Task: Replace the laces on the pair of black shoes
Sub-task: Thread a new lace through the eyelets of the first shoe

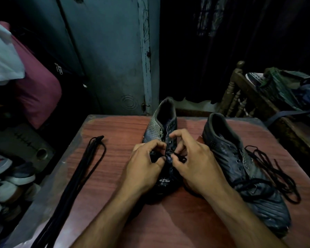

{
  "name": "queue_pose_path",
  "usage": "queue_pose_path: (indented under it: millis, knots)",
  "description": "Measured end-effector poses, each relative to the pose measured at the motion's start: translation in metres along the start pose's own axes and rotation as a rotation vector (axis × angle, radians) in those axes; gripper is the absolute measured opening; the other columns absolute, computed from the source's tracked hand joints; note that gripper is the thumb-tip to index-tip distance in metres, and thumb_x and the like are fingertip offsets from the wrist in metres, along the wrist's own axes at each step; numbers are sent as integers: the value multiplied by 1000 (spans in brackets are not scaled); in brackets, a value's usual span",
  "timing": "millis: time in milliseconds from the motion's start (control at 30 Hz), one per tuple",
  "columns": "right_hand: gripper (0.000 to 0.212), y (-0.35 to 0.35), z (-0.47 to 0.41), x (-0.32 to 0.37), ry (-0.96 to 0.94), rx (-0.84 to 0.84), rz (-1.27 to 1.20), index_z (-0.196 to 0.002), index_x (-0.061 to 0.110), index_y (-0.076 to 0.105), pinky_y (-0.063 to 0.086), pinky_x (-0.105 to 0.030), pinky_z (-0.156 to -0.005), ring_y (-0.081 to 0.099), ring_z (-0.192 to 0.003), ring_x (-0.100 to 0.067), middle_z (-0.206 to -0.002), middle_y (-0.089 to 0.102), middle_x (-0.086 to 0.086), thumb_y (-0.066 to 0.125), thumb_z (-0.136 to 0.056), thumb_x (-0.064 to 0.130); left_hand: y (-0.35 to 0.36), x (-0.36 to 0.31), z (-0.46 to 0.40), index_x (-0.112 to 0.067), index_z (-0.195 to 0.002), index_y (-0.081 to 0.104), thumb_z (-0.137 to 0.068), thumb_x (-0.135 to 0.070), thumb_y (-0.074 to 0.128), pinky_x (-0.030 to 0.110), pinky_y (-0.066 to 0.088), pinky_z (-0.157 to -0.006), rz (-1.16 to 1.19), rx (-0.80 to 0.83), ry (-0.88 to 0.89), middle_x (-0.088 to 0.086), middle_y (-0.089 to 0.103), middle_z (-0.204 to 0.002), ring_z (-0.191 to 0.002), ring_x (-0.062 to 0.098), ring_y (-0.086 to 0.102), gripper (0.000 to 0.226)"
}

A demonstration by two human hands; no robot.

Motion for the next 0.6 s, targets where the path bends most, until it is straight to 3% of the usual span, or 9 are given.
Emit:
queue_pose_path:
  millis: [367,500,600]
  knots:
    - [69,3,3,12,-1,12,40,-130,41,41,53,-34,-68,59,-75,-9,-80,52,15,73,-79,6,3,-12,7,-23,-101,71,-83,-15,79,3,34,-82,-51,-79,78,-25,57,-85,-100,9,52,22]
    - [72,5,3,13,-7,47,37,-132,41,37,39,-10,-62,48,-70,0,-79,44,18,69,-81,3,6,-10,7,-23,-101,71,-84,-15,77,8,37,-83,-41,-79,78,-16,67,-94,-101,9,52,20]
    - [82,3,2,8,2,40,-5,-140,42,36,44,-11,-65,53,-69,1,-77,48,19,68,-79,-1,9,-11,8,-22,-106,73,-85,-11,72,16,40,-87,-99,-116,176,-11,71,-101,-99,8,50,23]
Point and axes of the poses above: each hand's wrist, its own z-axis away from the middle knuckle, its own y-axis out of the palm, x = y × z, the point moved 4 cm from there along -z, towards the middle knuckle
